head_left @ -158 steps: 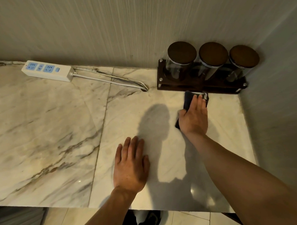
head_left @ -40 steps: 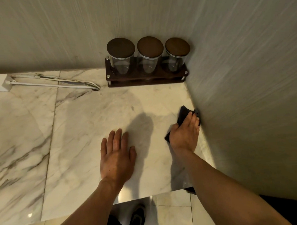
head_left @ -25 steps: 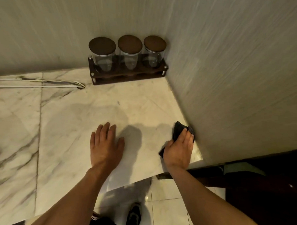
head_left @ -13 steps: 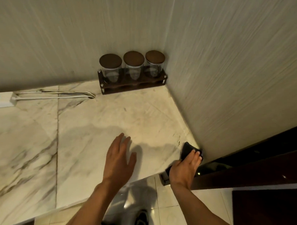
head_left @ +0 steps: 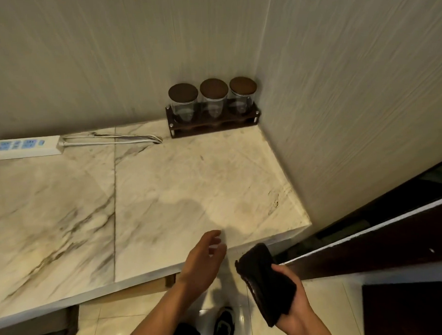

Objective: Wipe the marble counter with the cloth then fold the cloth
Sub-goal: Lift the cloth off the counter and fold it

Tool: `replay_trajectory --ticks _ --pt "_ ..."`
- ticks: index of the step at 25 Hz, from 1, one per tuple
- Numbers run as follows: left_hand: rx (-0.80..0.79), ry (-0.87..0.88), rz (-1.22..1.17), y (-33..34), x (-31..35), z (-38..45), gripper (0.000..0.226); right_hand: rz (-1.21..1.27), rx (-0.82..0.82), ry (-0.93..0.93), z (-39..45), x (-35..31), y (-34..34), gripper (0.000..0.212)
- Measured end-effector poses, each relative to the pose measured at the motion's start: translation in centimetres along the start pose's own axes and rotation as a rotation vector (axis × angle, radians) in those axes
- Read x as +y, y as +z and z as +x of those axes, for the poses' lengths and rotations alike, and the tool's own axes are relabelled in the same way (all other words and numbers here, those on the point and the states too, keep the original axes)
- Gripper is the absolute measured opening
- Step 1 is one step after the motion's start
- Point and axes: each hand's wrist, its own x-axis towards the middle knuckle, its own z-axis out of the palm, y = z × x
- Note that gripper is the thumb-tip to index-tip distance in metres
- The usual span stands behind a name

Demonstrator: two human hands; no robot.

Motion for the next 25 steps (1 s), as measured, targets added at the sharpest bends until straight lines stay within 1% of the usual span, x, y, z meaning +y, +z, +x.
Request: replay_trajectory --ticks 4,6,8,10,12,14,16,18,21,25 --pt "-0.204 -0.197 -0.116 -1.2 0.8 -0.4 0.032 -0.041 -0.12 0.075 -1.4 0.2 0.9 0.048" --pt "-0.287 -0.25 -0.249 -2.1 1.1 -0.9 0.035 -0.065 -0.194 0.121 -2.0 0.0 1.9 0.054" --pt "-0.342 -0.308 -0.36 -2.9 1.5 -1.5 0.042 -0.14 -0.213 0.129 -2.5 0.0 3.4 0.057" --pt "-0.341 -0.316 -0.406 -3.8 1.8 -2.0 0.037 -0.191 -0.242 0.149 -2.8 0.2 4.8 0.062" --pt "-0.282 -0.279 -0.412 -4.8 1.8 -2.4 0.024 -0.19 -0.3 0.189 -3.1 0.5 6.1 0.068" --pt "-0.181 -0.259 -0.451 -6.2 1.4 -2.8 0.018 -0.195 -0.329 0.196 -3.0 0.7 7.2 0.072" --pt "-0.096 -0.251 -0.521 -7.6 0.8 -3.3 0.018 -0.202 -0.363 0.174 -2.6 1.1 8.0 0.075" --pt "-0.025 -0.255 -0.584 -9.2 -0.1 -3.7 0.021 -0.234 -0.394 0.173 -1.8 1.6 9.1 0.073" --pt "0.089 -0.28 -0.628 -11.5 -1.7 -4.3 0.023 -0.358 -0.352 0.149 -0.4 2.3 11.2 0.063" --pt "0.21 -0.295 -0.74 -15.2 -4.4 -5.1 0.027 -0.63 -0.319 0.084 2.4 3.6 14.8 0.033"
